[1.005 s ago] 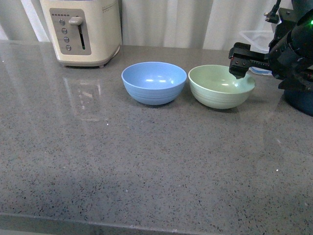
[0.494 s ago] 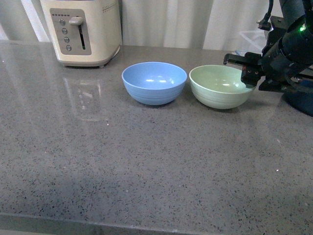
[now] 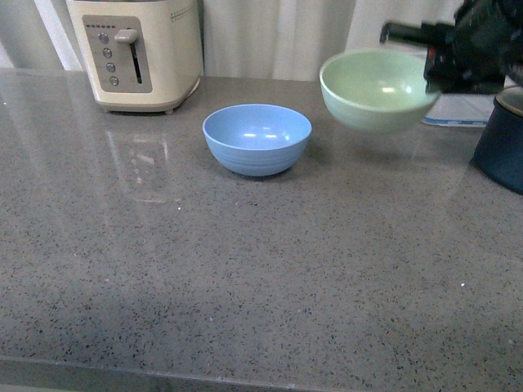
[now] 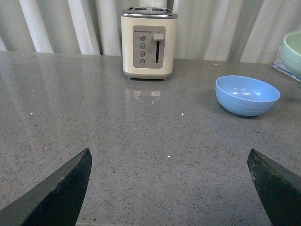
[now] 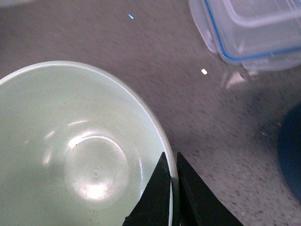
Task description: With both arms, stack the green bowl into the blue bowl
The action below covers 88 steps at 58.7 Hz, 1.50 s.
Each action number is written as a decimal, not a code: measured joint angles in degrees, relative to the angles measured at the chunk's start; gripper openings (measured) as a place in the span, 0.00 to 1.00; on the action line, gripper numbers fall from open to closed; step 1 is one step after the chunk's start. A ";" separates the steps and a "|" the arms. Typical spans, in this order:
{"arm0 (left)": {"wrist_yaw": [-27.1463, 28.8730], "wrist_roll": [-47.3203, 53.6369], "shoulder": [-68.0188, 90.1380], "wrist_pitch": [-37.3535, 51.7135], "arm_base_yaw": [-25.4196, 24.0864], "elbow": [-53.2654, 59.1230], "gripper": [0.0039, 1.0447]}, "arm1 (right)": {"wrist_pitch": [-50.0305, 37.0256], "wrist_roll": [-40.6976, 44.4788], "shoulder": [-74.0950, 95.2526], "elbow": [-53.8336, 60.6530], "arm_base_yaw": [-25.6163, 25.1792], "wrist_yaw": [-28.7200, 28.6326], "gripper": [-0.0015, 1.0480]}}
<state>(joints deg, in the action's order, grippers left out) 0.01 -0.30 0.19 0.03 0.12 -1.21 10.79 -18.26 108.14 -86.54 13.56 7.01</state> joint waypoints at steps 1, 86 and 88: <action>0.00 0.00 0.00 0.00 0.00 0.00 0.94 | 0.11 0.00 -0.28 -0.68 0.72 -0.02 0.01; 0.00 0.00 0.00 0.00 0.00 0.00 0.94 | -15.37 0.20 3.67 0.48 8.87 -1.03 0.78; 0.00 0.00 0.00 0.00 0.00 0.00 0.94 | -22.12 2.23 2.99 3.34 8.90 3.43 0.74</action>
<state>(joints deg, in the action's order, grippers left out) 0.01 -0.30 0.19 0.03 0.12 -1.21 -11.33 -16.03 111.13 -83.20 22.46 10.44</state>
